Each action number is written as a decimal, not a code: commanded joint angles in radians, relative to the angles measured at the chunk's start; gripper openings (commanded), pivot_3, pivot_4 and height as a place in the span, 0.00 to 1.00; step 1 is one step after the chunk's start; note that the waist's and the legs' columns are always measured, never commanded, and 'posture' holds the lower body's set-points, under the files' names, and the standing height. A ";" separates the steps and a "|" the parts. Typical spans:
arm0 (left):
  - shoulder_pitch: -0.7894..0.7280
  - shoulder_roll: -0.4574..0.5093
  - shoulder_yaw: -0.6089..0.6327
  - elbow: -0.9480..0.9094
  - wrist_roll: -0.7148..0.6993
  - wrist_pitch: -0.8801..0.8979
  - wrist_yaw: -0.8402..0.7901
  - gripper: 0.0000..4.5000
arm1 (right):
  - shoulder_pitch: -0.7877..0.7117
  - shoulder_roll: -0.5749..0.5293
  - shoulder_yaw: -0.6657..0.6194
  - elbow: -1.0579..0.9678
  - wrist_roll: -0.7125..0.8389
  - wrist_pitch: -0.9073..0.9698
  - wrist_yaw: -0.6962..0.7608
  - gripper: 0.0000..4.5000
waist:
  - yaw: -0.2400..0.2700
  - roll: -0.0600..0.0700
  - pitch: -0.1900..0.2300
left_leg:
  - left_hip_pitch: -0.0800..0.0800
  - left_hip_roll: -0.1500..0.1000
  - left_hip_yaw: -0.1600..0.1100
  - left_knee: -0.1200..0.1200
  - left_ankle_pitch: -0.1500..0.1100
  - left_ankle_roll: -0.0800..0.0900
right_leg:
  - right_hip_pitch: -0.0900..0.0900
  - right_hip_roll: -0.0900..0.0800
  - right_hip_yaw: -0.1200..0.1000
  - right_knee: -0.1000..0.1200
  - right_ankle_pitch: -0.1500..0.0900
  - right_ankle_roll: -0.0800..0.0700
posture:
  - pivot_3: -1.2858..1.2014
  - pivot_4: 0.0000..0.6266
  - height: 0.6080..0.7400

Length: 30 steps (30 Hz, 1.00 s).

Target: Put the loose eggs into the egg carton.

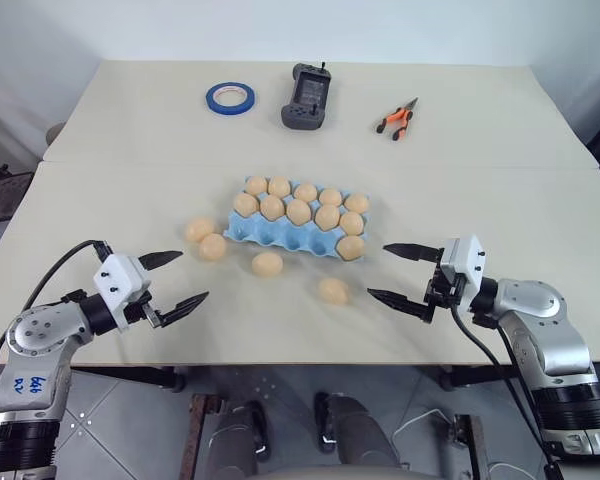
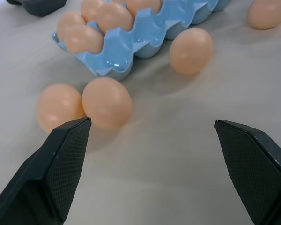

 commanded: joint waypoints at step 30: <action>-0.079 0.017 -0.111 -0.029 -0.058 -0.046 -0.229 1.00 | -0.037 -0.002 0.141 -0.112 -0.031 0.115 0.038 0.99 | 0.002 0.000 0.000 | 0.006 0.000 -0.004 0.007 -0.001 0.001 | 0.011 0.001 0.000 0.000 -0.001 -0.001 | 0.52 0.24 1.00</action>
